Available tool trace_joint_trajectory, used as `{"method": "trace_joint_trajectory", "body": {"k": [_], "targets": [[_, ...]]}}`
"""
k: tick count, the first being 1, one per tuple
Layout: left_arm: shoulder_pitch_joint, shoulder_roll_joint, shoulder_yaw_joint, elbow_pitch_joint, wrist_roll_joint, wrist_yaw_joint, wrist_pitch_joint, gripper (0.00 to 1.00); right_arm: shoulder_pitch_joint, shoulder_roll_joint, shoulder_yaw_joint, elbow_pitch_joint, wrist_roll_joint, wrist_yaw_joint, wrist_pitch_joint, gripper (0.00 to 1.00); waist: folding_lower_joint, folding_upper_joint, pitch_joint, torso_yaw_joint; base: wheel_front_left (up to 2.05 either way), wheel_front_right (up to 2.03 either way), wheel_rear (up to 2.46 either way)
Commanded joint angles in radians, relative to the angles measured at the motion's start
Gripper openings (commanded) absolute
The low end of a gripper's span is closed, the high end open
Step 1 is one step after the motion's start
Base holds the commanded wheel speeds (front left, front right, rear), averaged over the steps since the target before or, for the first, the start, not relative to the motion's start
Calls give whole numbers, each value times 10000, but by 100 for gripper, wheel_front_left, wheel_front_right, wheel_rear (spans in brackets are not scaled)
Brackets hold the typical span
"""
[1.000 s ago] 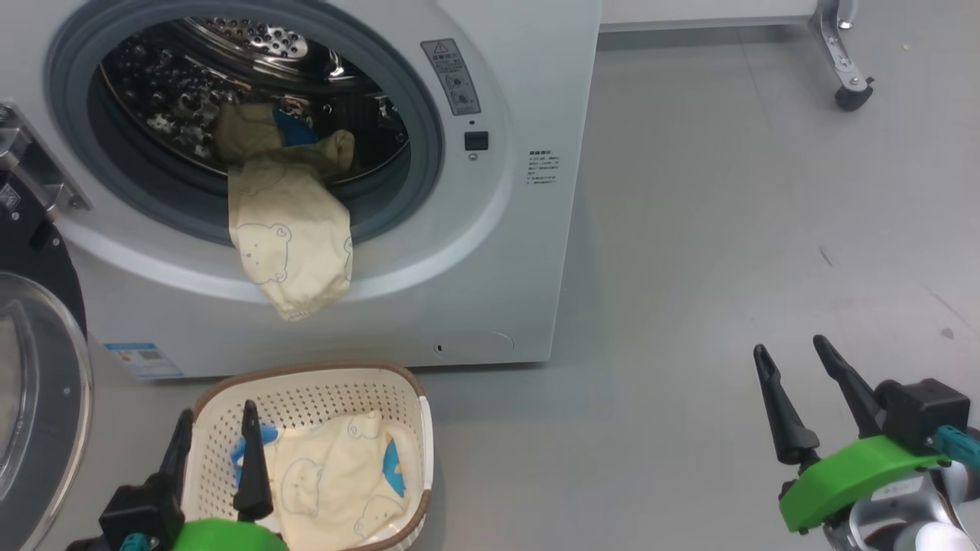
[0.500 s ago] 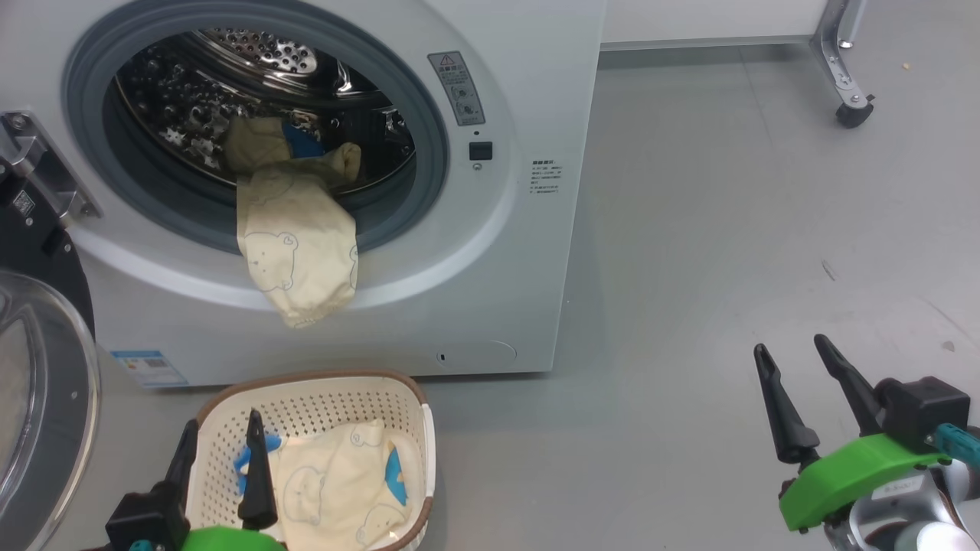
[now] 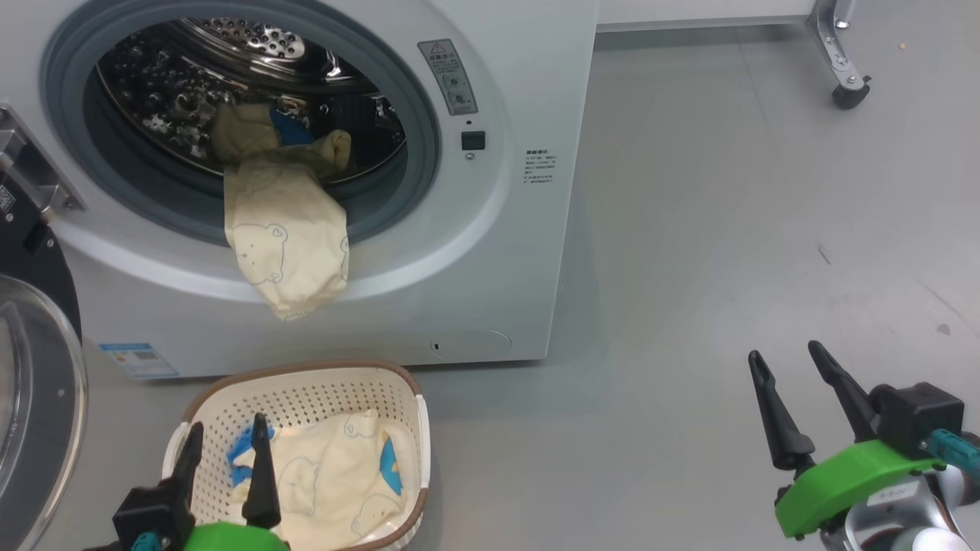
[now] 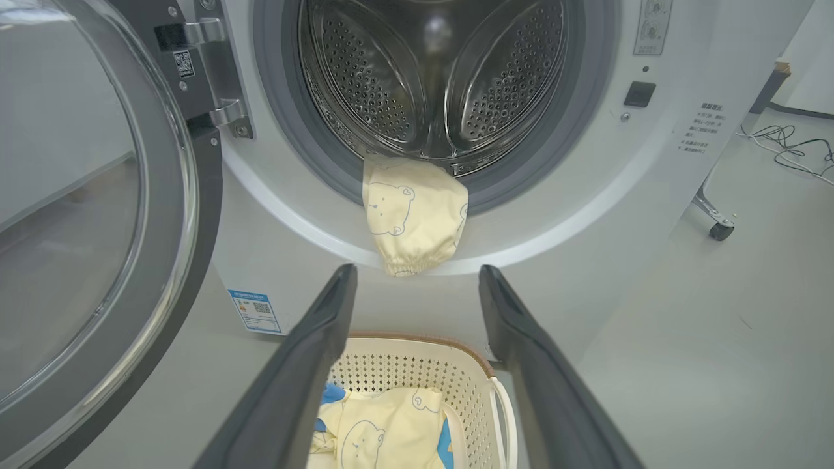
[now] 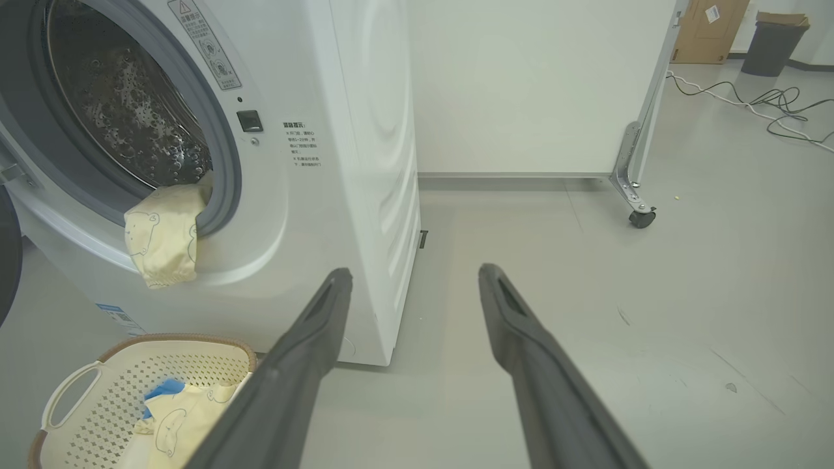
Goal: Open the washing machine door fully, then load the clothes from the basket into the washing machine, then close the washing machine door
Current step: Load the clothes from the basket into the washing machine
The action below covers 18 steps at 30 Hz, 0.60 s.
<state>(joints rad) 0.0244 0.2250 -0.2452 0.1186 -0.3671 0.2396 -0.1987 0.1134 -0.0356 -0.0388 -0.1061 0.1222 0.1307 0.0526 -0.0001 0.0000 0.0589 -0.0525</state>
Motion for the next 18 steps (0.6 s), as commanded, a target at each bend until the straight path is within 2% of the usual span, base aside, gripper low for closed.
{"method": "trace_joint_trajectory", "body": {"k": [1, 8, 18], "targets": [[-591, 157, 320, -213, -8, 116, 44, 100, -366, -157, 212, -347, 85, 0, -108, 100, 1, 0, 84, -32, 0, 0, 0], [-1474, 47, 297, 690, -565, -340, 577, 100, -665, -152, 298, -328, 178, 0, -222, 100, 1, 0, 638, -270, 0, 0, 0], [-3774, 139, 502, 3526, -1771, -1675, 1621, 100, -1296, -148, 346, -179, 483, 0, -596, 100, 1, 0, 1975, -862, 0, 0, 0]]}}
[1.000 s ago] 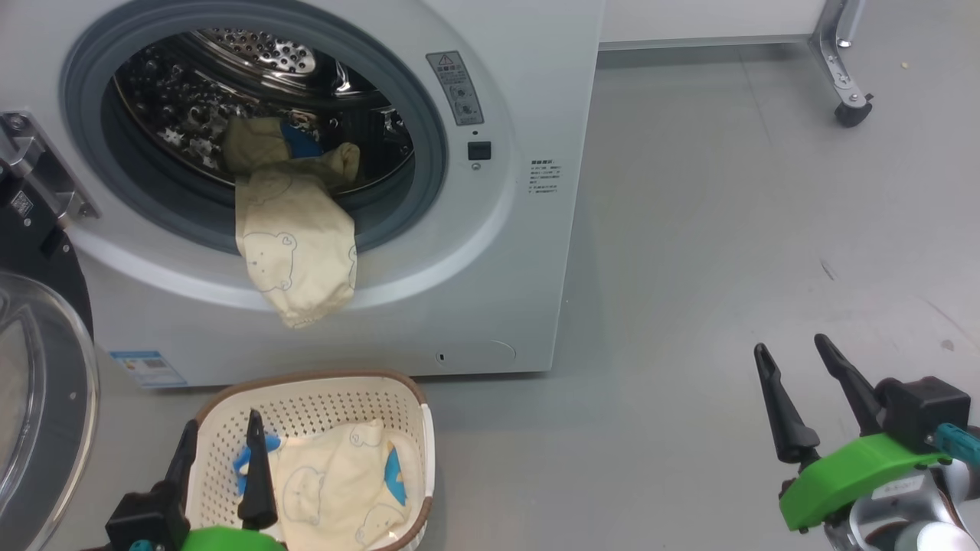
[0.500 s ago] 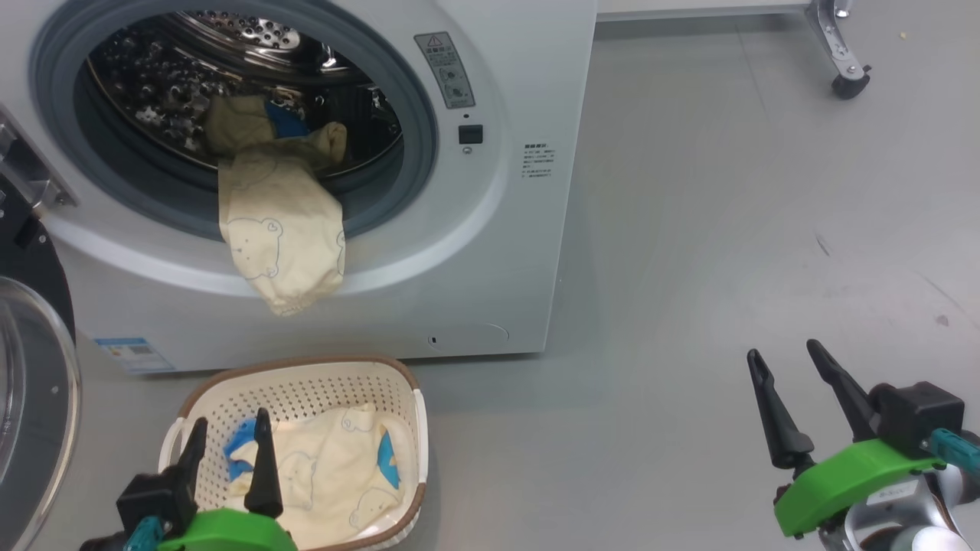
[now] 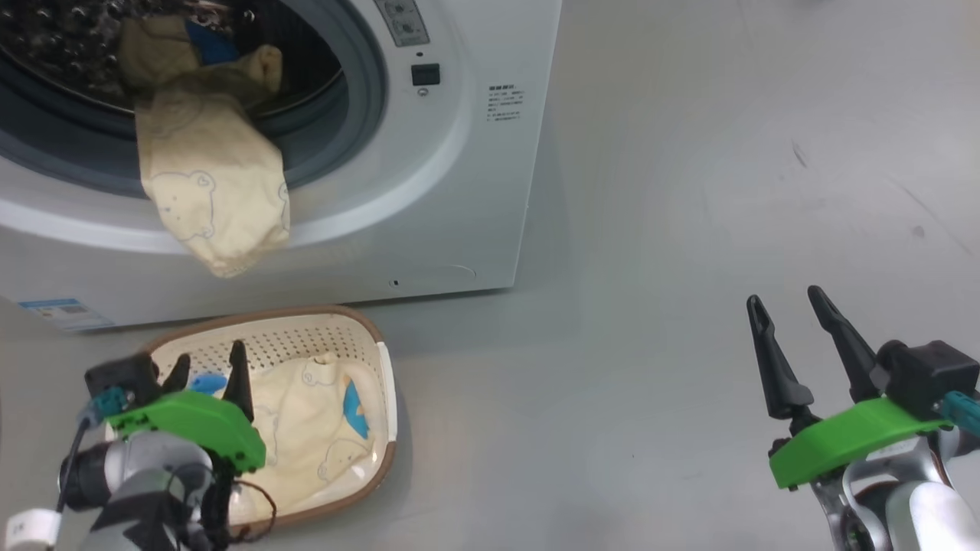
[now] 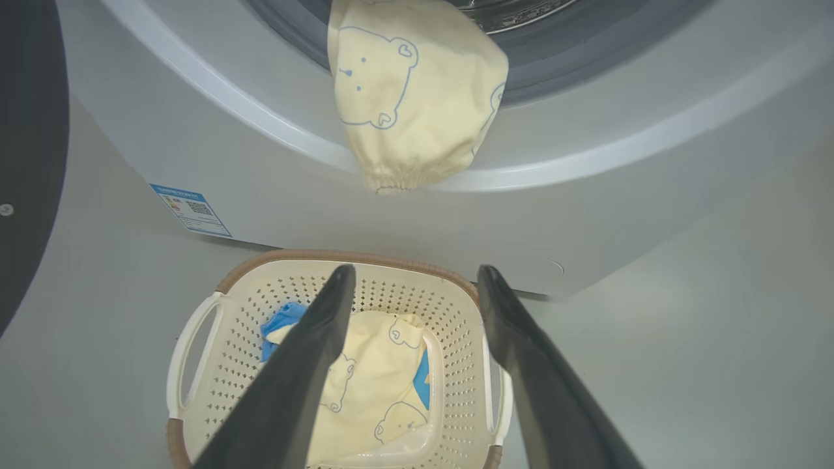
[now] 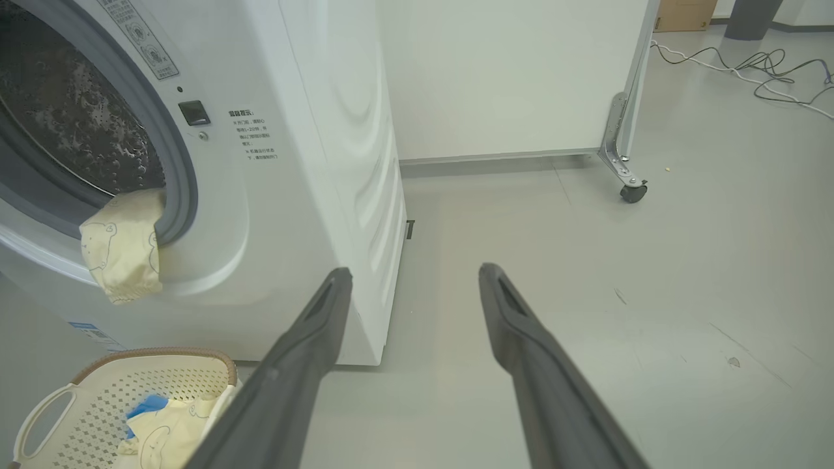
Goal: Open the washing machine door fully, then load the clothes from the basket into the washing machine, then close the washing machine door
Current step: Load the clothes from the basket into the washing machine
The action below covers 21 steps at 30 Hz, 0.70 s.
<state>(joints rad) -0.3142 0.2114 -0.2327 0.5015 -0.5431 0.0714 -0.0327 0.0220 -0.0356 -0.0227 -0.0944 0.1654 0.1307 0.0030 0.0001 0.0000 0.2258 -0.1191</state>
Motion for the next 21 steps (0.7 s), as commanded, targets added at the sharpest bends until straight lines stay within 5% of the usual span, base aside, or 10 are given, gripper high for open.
{"method": "trace_joint_trajectory", "body": {"k": [1, 14, 21], "targets": [[-666, 314, 369, 14, -42, -94, 39, 100, -450, -148, 192, -280, 85, 0, -144, 100, -1, 0, 464, -257, 0, 0, 0], [-4065, 1138, 475, 3553, 57, -571, 147, 100, -1358, -147, 545, 174, 367, 0, -687, 100, -1, 0, 2236, -1162, 0, 0, 0], [-5306, 1552, 625, 4987, -177, -1183, -8, 100, -1521, -147, 673, 584, 557, 0, -990, 100, -1, 0, 2838, -1526, 0, 0, 0]]}}
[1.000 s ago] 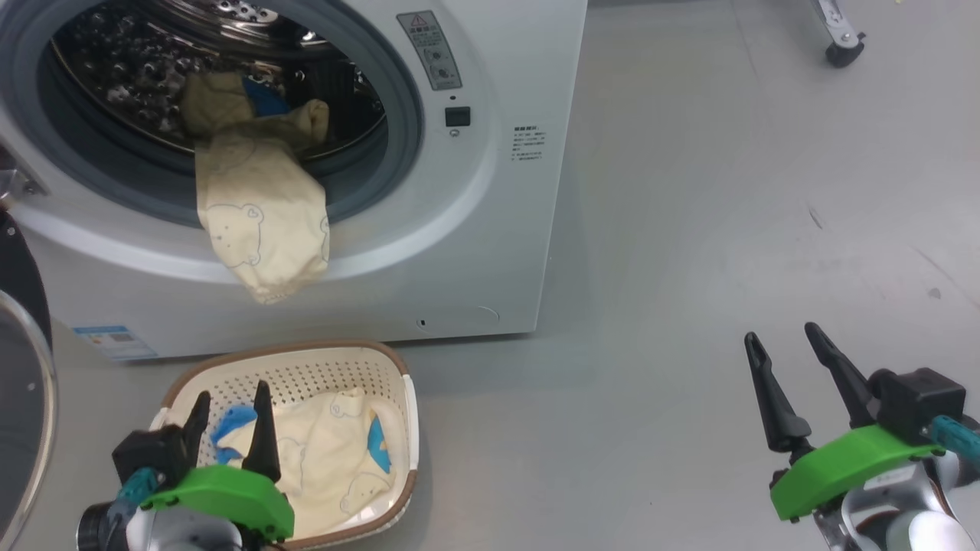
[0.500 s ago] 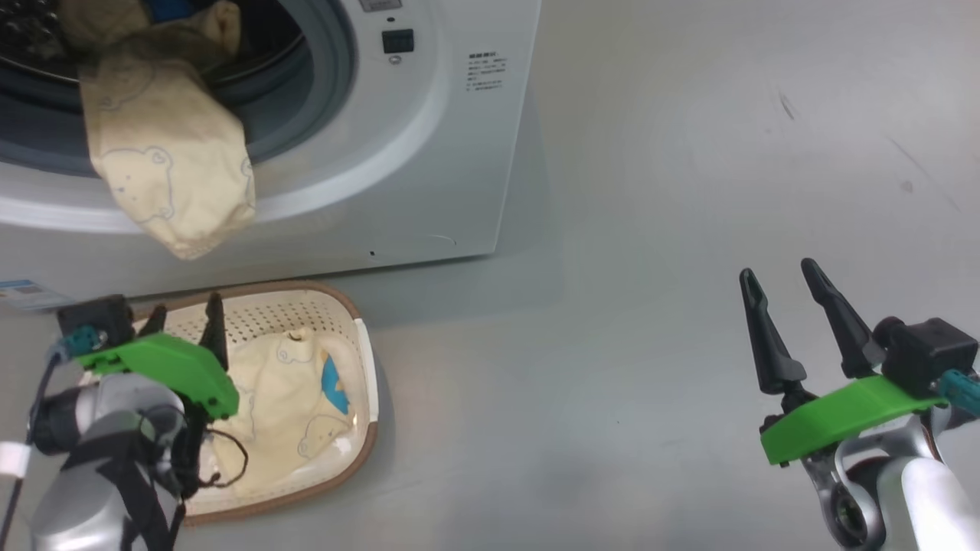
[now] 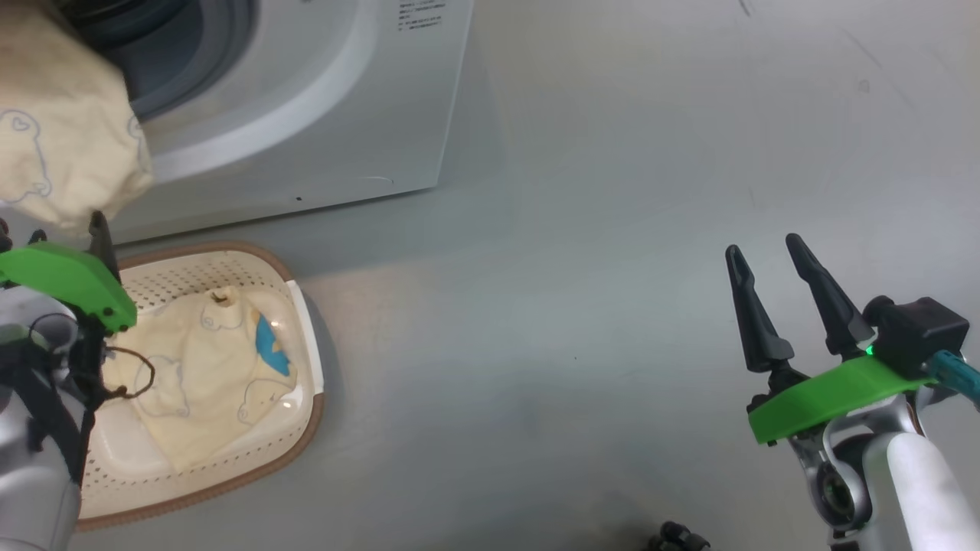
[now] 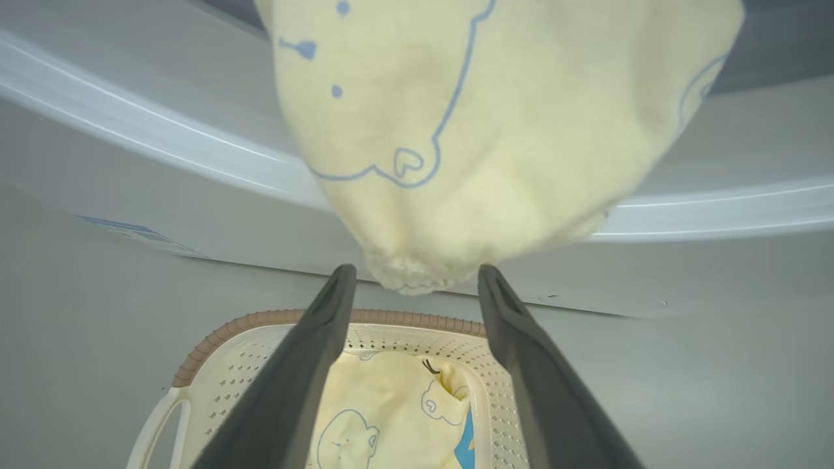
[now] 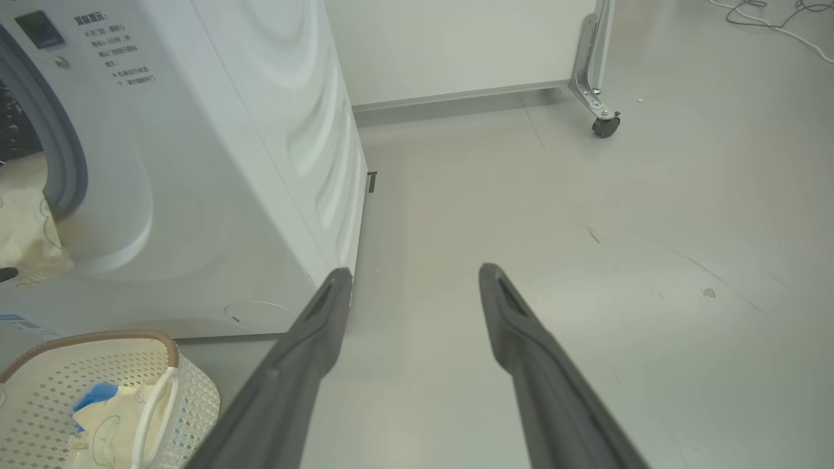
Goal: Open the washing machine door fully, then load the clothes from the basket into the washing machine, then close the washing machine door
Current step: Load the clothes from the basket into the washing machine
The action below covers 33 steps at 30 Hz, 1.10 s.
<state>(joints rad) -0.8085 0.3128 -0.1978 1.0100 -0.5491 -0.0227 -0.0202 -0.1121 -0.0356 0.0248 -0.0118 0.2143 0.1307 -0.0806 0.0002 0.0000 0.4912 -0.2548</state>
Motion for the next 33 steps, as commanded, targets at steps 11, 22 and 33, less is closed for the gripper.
{"method": "trace_joint_trajectory", "body": {"k": [11, 22, 33], "targets": [[-1152, 914, 179, 812, -242, -740, -252, 87, -349, -147, 521, 93, 187, 0, -321, 100, -2, 0, 415, -371, 0, 0, 0], [-1700, 758, -499, 1391, -187, -1008, 969, 0, -392, -147, 581, 290, 296, 0, -403, 100, -2, 0, 324, -141, 0, 0, 0], [-2311, 1787, -2259, -1613, -1013, -1077, 4755, 0, -374, -147, 783, 321, 320, 0, -162, 100, -2, 0, 235, 389, 0, 0, 0]]}}
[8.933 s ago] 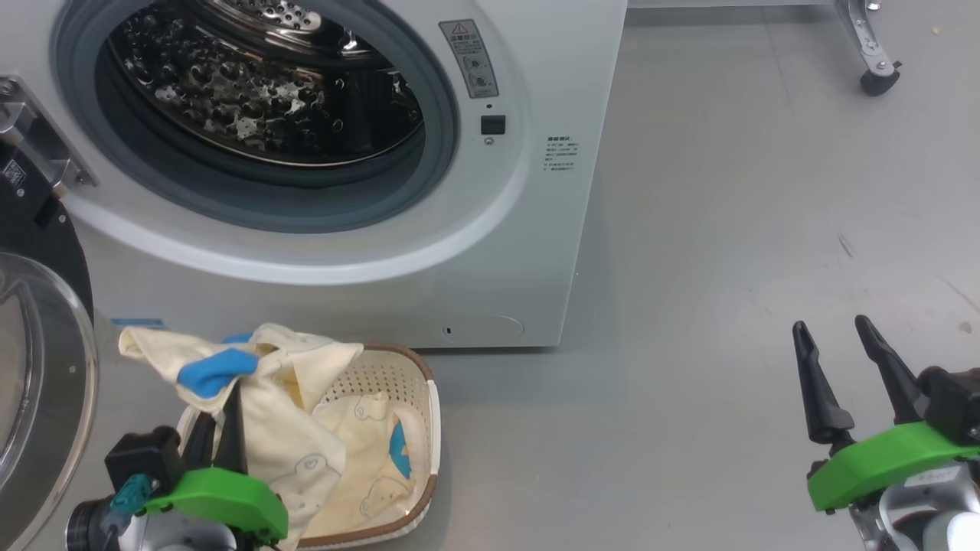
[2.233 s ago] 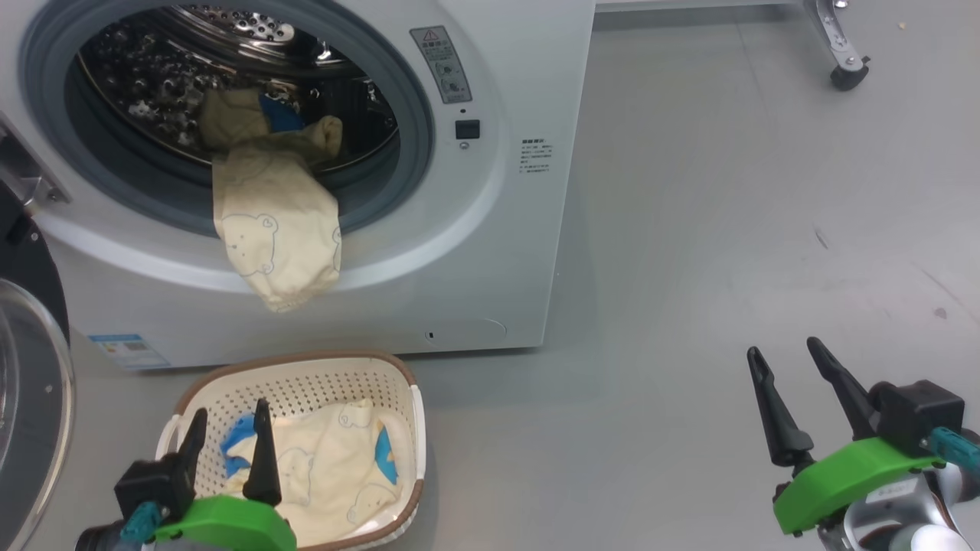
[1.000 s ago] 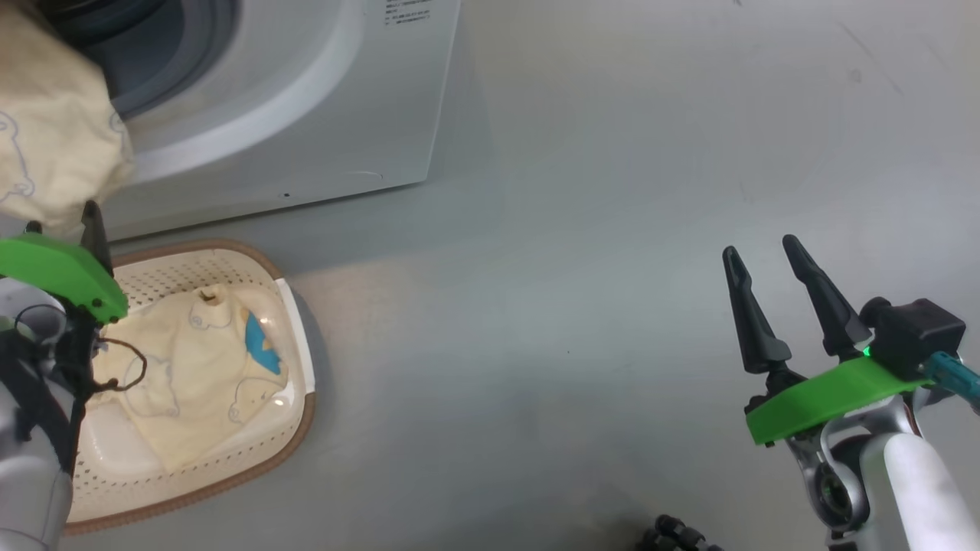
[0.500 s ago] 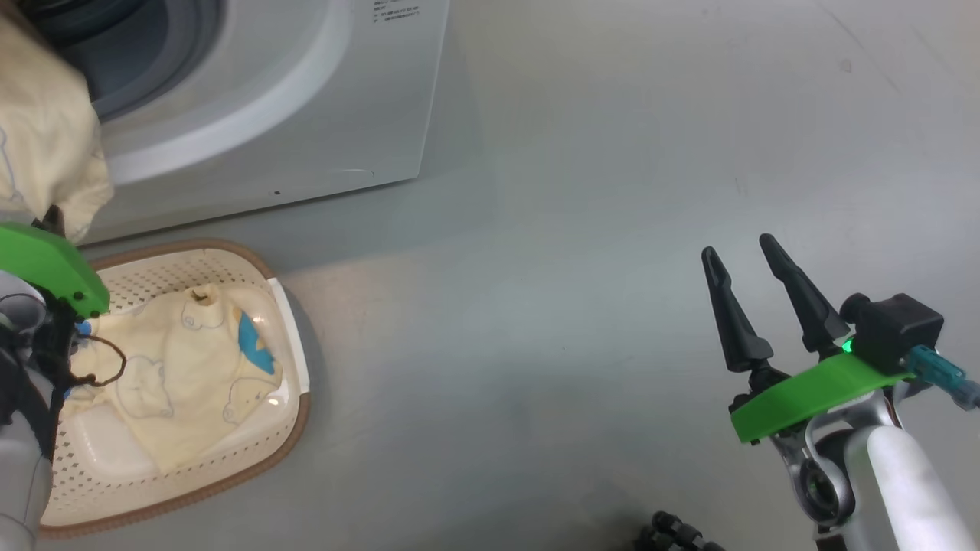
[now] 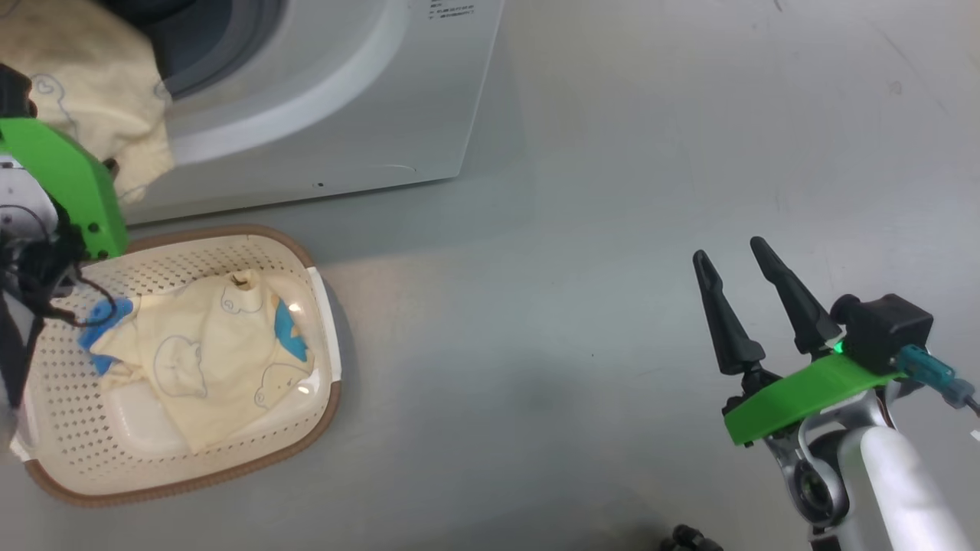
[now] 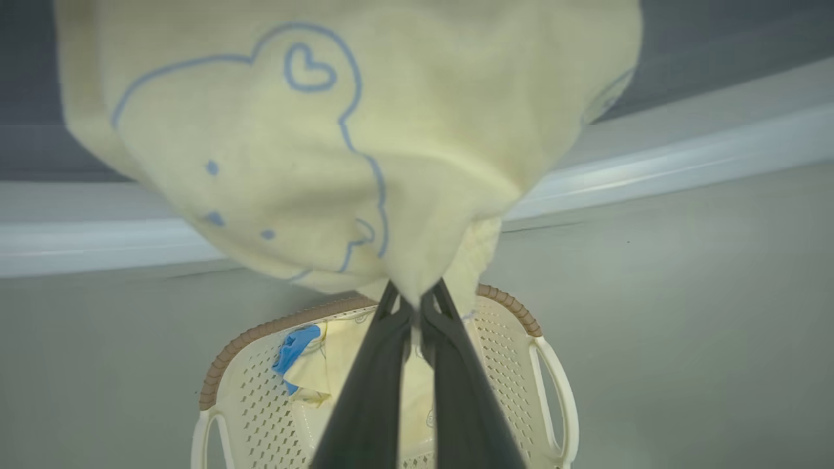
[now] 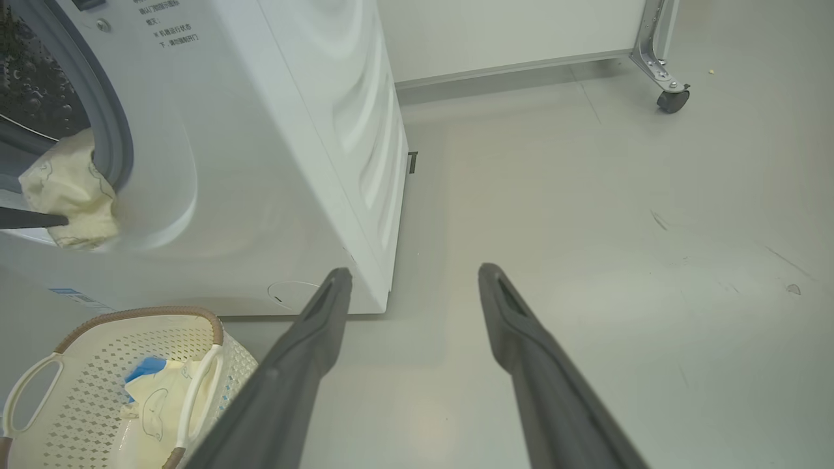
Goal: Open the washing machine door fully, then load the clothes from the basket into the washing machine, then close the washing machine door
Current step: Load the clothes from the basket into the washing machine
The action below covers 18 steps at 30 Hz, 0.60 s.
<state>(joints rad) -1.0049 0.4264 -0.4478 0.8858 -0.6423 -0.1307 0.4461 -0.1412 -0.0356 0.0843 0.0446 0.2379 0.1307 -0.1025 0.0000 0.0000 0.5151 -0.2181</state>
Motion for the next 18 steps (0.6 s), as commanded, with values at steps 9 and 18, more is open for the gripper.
{"method": "trace_joint_trajectory", "body": {"k": [9, 18], "targets": [[-385, 2380, 727, -3928, -582, 560, 1493, 0, -228, -147, 460, -121, 300, 0, -54, 100, 0, 0, 221, -120, 0, 0, 0], [-784, 3069, 1316, -5180, 280, 1879, 473, 0, -596, -147, 824, 221, 648, 0, -370, 100, 0, 0, 827, -742, 0, 0, 0]]}}
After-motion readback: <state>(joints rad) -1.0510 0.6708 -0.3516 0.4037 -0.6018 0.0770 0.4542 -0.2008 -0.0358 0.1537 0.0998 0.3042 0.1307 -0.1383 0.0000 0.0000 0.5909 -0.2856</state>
